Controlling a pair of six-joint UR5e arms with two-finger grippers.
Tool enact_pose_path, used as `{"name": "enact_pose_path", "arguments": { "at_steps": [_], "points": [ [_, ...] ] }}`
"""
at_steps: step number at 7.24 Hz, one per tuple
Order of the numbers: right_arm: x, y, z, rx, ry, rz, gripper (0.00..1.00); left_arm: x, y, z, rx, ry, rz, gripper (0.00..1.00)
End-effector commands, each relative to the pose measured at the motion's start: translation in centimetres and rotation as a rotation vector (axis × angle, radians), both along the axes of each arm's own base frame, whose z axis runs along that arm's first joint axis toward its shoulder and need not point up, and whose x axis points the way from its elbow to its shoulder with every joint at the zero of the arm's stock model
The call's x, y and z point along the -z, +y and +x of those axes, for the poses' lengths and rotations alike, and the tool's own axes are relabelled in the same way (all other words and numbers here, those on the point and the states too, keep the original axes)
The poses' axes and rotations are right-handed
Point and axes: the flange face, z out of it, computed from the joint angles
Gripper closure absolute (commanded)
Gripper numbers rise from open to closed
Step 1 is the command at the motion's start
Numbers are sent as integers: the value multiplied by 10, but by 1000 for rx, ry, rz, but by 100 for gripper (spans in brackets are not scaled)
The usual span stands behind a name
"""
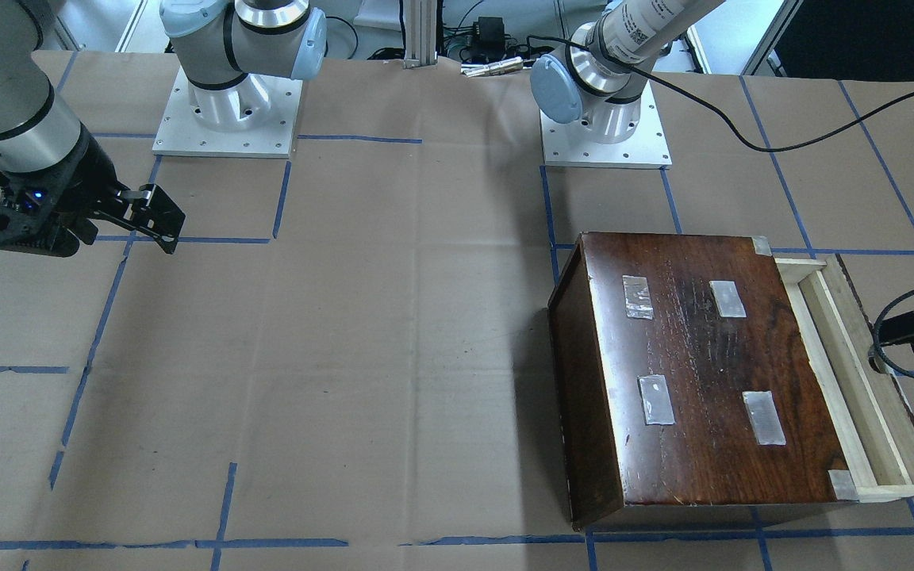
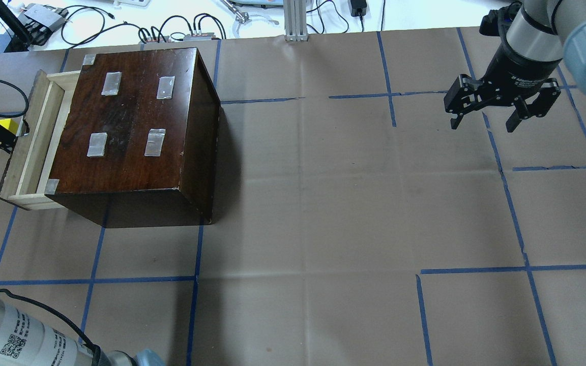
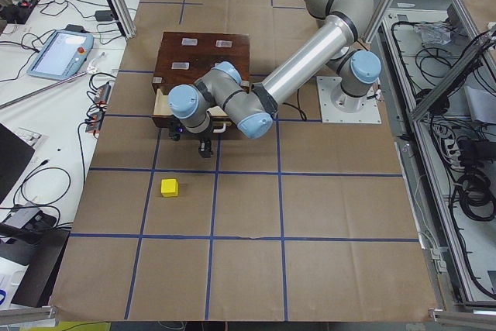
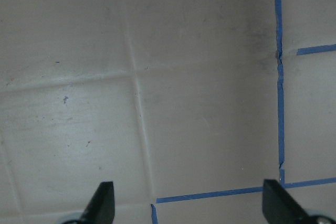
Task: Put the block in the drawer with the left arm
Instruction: 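Pull the drawer open by its white handle with the left gripper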
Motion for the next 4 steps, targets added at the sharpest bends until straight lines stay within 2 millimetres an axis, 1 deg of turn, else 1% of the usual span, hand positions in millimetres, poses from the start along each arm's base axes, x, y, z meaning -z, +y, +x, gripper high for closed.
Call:
{"name": "enact_pose_path", "arguments": {
  "at_steps": [1,3,4],
  "points": [
    [0,0,0,0,0,-1,0,-1,0,12,8,-22,9,8],
    [0,0,0,1,0,1,0,-3,2,18,1,-31,11,8],
    [0,0,0,1,0,1,0,-8,0,20,1,-37,2,7]
  ]
}}
